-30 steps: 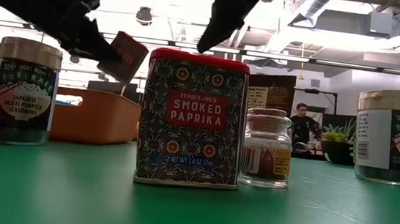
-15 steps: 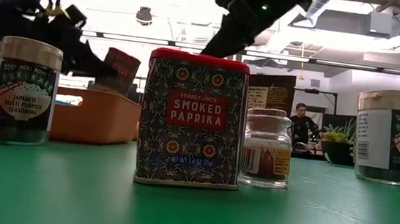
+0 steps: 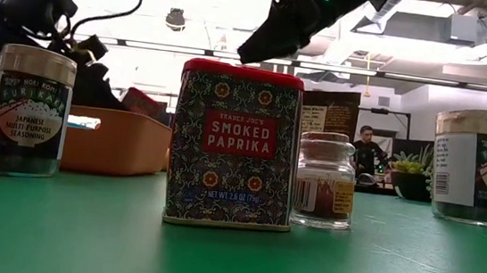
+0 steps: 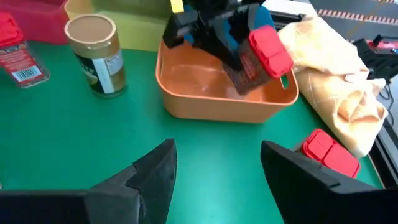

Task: Sort spices by type
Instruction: Put the top right red seasoning can into the orange bin

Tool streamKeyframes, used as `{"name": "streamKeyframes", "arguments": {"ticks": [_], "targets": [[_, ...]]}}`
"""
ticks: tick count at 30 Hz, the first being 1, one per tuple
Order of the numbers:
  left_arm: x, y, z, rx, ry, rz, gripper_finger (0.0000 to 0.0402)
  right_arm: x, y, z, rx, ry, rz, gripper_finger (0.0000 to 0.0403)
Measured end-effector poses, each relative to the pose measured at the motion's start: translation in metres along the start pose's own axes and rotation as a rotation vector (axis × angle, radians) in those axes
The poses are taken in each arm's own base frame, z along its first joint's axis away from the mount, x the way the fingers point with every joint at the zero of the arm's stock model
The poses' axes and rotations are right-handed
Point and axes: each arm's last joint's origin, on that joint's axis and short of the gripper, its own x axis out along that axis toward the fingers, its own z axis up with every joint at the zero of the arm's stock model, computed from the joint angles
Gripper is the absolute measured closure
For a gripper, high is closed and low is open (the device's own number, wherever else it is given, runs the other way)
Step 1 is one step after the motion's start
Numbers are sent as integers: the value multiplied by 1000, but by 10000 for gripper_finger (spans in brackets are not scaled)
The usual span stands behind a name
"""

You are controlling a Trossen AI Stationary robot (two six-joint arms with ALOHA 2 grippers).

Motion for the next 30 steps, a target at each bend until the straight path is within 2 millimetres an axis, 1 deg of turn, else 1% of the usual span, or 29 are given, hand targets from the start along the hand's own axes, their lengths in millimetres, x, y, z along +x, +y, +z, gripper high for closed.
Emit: {"name": "streamKeyframes", "arguments": {"ticks": [6,15,20,27,30], "targets": [[5,-2,-8,-3,56,12,216,0,1,0,-3,0,1,142],[9,-5,-15,1,134,-35,177,0,1,0,-4,0,1,142],[11,-7,-10,32,147,-42,158,0,0,0,-3,4,-7,142],[14,-4,-8,26,145,-18,166,0,0,-1,-3,6,-7,142],[17,-5,0,23,150,-18,165,0,0,-1,-4,7,-7,142]]}}
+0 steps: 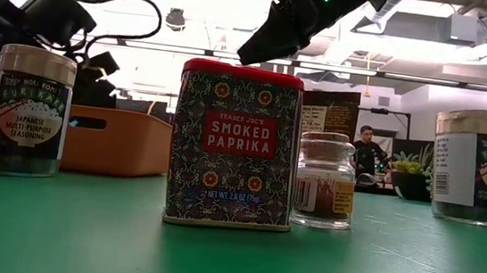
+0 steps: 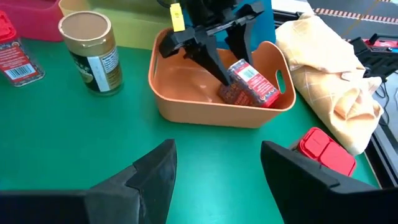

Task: Sort spices by type
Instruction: Put the top right red seasoning can into the orange bin

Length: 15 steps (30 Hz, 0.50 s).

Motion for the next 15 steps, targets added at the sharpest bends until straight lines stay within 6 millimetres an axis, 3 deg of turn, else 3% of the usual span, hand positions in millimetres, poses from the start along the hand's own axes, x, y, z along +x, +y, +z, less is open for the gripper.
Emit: {"name": "streamKeyframes", "arguments": {"ticks": [12,15], "targets": [[1,-3,64,48,271,5,144,0,0,-1,0,6,1,142],[-1,-2,83,41,256,4,143,0,0,-1,-1,8,1,142]]}}
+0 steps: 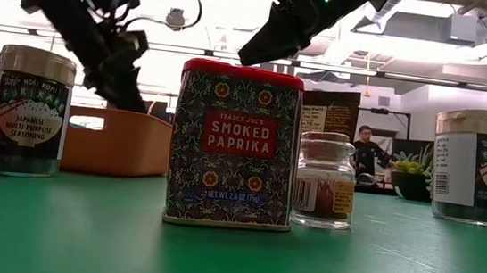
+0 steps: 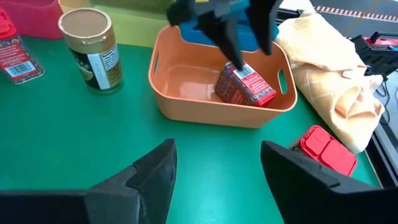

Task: Sort spices by type
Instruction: Put the top right red seasoning can into the orange bin

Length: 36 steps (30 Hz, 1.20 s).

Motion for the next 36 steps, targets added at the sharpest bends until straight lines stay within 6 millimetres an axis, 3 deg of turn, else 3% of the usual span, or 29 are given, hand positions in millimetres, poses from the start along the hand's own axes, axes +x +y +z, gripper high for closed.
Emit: {"name": "streamKeyframes", "arguments": {"ticks": [5,13,21,30,36], "targets": [[3,1,22,6,14,-69,143,0,1,0,-4,0,1,142],[43,-3,36,105,242,-33,143,0,6,0,-18,4,14,142],[65,-11,56,200,377,-17,143,0,8,0,-35,4,18,143],[92,-12,55,246,546,4,143,-1,8,1,-39,1,18,143],[96,-12,55,265,546,1,143,-1,8,1,-39,-5,18,143]]}}
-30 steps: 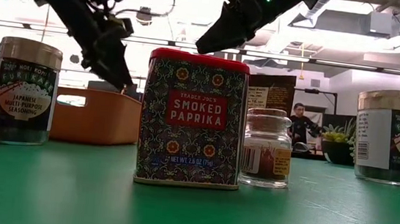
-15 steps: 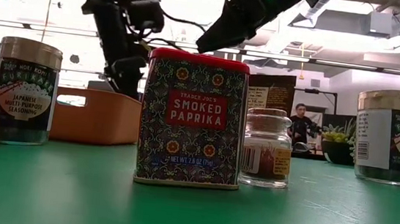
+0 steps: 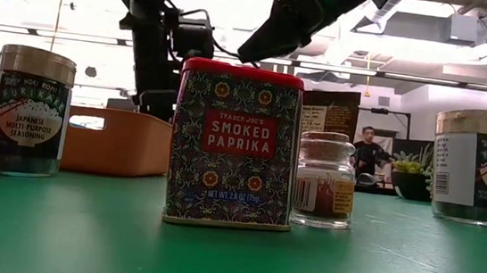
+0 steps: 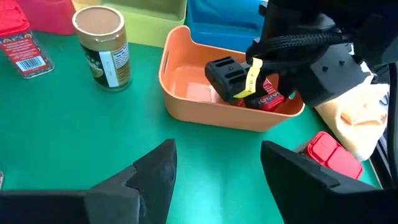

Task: Sort spices by type
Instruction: Put the top right red seasoning can into the orange bin

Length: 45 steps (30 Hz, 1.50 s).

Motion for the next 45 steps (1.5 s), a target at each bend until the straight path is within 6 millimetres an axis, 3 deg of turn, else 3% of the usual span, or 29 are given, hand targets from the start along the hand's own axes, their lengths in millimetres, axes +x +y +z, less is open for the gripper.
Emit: {"name": "streamKeyframes", "arguments": {"ticks": [4,10,16,22,28,35,45], "targets": [[0,0,0,13,0,0,151,0,0,1,0,-5,0,143],[-11,-5,-1,64,-75,-10,212,0,4,1,5,-6,9,143],[-29,-1,-11,45,-150,-13,212,-1,10,2,4,-8,23,143],[-42,-2,-36,-2,-284,-32,212,-1,14,3,-2,-9,30,143],[-34,-5,-72,-54,-492,-54,204,-1,15,3,-3,-10,32,143],[-31,-6,-99,-77,-741,-52,207,-1,14,4,-2,-21,30,143],[-12,-7,-117,-104,-864,-2,200,-1,14,5,-2,-29,29,143]]}}
